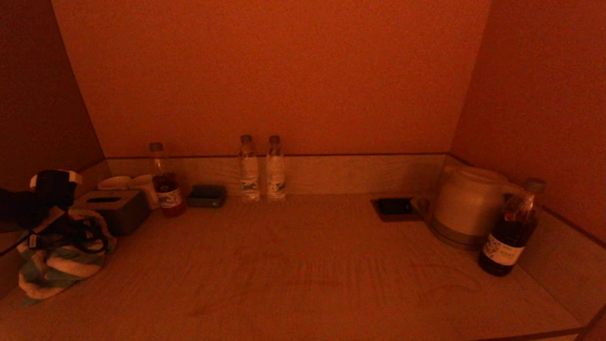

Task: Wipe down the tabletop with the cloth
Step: Pick up the tablecloth

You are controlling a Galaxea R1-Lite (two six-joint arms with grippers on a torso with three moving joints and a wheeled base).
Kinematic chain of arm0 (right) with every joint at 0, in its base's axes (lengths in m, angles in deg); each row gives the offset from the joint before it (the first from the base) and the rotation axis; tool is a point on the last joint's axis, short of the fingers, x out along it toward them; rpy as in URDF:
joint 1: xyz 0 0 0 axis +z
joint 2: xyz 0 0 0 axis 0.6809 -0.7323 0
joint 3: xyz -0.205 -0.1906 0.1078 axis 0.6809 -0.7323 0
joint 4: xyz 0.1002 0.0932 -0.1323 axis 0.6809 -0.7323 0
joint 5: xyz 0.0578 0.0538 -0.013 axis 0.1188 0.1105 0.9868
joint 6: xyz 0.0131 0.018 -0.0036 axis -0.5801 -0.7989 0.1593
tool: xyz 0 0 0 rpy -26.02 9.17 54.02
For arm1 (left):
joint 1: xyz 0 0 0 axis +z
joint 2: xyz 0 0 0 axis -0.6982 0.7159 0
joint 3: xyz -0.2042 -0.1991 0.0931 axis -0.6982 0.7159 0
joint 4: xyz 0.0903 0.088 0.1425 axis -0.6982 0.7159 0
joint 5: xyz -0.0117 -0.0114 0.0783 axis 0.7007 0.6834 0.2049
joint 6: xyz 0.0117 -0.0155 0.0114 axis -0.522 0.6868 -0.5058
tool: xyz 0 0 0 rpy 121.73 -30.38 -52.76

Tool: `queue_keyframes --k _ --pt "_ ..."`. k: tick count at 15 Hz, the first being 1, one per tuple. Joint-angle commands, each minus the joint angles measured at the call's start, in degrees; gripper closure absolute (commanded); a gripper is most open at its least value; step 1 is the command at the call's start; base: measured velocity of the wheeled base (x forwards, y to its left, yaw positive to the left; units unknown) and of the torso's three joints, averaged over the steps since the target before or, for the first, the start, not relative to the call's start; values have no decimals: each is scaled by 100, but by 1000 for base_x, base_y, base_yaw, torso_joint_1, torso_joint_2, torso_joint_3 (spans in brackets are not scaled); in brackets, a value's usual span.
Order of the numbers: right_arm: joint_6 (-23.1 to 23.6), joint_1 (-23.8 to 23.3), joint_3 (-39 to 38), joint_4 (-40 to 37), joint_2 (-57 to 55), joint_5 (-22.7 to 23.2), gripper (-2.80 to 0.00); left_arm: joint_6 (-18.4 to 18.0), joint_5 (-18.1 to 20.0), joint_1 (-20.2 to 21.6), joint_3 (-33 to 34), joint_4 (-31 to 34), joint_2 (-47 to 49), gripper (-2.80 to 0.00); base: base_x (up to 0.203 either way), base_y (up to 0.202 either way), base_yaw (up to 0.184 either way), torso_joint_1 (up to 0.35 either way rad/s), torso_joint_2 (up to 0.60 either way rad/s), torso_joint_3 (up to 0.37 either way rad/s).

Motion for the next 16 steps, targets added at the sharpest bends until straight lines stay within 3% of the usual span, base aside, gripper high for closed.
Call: queue_keyframes --k 1,4,5,10,16 --pt "1 0 0 1 -7 -1 0 12 -13 12 -9 -5 119 -280 0 0 0 0 0 0" --pt "1 0 0 1 -7 -1 0 12 -13 12 -9 -5 119 -280 0 0 0 0 0 0" --pt "1 0 0 1 -7 -1 0 14 -13 11 -6 -19 128 0 0 0 0 0 0 0" --pt "1 0 0 1 -7 -1 0 36 -4 3 28 -176 428 0 0 0 0 0 0 0" --pt "1 0 0 1 -7 -1 0 46 13 3 129 -354 -65 0 0 0 0 0 0 0"
